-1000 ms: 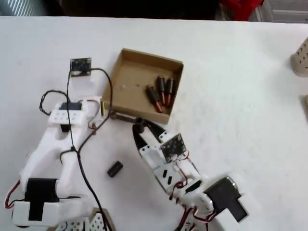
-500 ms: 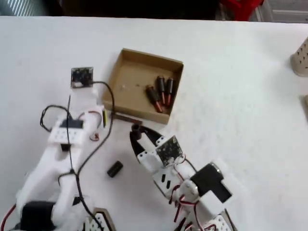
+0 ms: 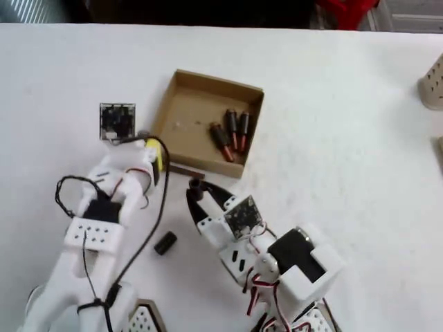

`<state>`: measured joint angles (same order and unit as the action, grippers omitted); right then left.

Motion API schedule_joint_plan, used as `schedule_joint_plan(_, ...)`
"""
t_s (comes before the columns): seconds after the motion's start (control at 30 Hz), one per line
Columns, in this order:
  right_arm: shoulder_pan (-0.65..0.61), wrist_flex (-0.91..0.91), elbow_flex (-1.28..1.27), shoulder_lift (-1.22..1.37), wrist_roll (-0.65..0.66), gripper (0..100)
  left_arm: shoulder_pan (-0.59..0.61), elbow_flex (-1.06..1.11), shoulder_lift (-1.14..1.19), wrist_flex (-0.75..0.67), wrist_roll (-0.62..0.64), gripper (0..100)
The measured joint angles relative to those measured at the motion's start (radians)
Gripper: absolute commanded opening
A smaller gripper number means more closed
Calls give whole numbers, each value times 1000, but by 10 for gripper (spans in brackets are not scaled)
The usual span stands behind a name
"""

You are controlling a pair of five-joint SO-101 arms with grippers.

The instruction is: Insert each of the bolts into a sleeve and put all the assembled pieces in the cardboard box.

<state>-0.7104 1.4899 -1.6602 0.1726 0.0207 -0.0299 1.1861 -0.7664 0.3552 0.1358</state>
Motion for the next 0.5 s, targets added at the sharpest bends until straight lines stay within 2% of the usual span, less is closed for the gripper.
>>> schedule_joint_plan(0.23,0,0,6,5,0,16,-52,68,-170,-2,0,23)
schedule_joint_plan(0.5,0,0,8,5,0,16,-143,358,-529,-157,0,23)
